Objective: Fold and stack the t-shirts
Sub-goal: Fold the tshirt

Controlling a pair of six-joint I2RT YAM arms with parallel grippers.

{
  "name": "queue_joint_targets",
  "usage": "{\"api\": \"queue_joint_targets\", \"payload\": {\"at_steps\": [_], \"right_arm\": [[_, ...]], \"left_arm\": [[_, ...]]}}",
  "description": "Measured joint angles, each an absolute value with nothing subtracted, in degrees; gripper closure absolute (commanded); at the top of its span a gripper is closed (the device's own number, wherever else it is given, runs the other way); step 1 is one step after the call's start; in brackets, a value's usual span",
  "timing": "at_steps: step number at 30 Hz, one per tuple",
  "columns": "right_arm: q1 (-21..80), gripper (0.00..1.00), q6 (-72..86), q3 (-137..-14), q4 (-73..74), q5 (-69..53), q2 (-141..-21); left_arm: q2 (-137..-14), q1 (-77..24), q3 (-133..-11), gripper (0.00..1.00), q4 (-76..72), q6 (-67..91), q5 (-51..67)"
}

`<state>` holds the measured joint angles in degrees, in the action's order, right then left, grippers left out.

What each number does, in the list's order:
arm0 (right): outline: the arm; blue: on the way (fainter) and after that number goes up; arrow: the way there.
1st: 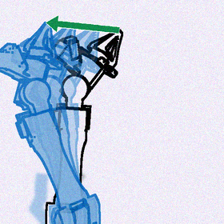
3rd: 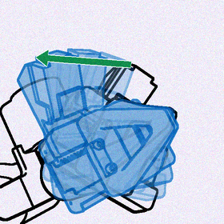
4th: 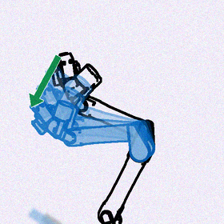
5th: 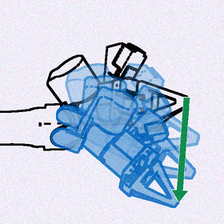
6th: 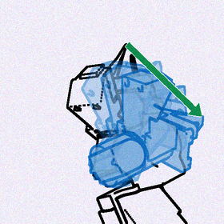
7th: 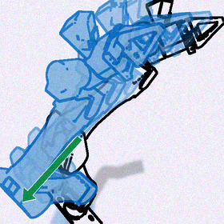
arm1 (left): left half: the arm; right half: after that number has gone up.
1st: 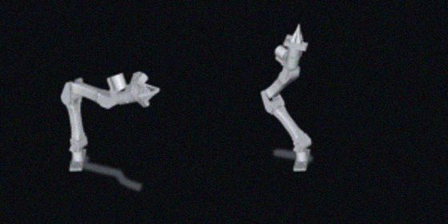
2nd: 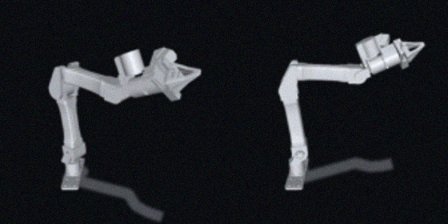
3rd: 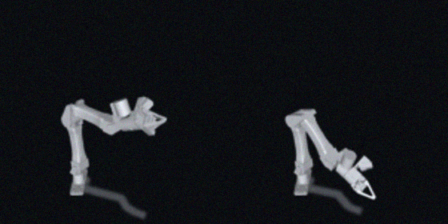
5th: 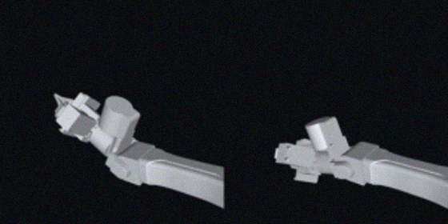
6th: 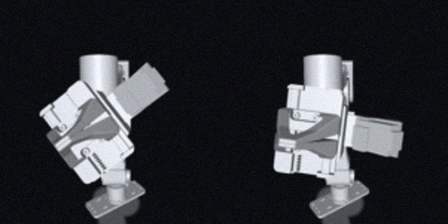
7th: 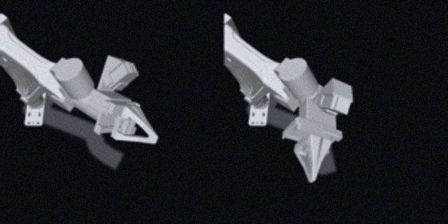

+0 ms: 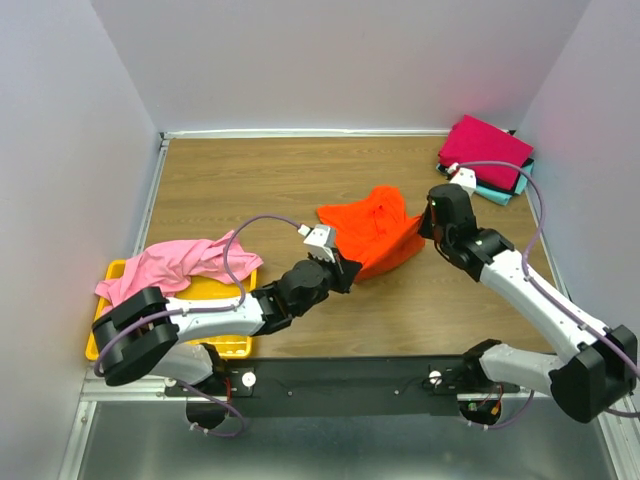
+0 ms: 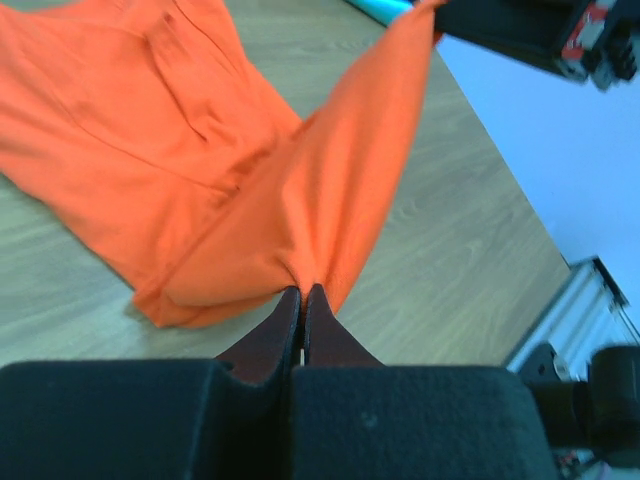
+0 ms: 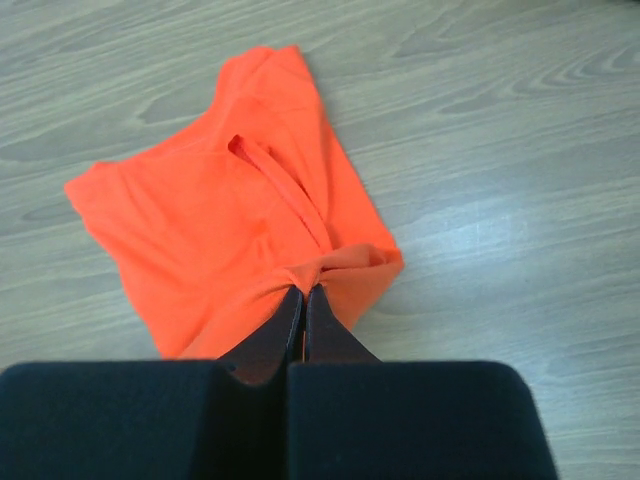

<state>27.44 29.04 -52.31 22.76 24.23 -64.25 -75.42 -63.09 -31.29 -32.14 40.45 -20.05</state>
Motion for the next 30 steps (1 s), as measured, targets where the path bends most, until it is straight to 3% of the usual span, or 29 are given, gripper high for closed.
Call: {"api": "queue_joint_targets", "payload": {"at_steps": [13, 30], "right_arm": [[27.4, 0.99, 26.2, -62.2, 16.8, 29.5, -78.6], [27.5, 0.99, 19.6, -83.5, 12.9, 35.6, -106.7]], "left_arm": [[-82.3, -52.5, -34.4, 1.00, -38.5, 36.3, -14.7], [-97.2, -38.2, -43.9, 1.00, -41.1, 31.3, -6.2]]}}
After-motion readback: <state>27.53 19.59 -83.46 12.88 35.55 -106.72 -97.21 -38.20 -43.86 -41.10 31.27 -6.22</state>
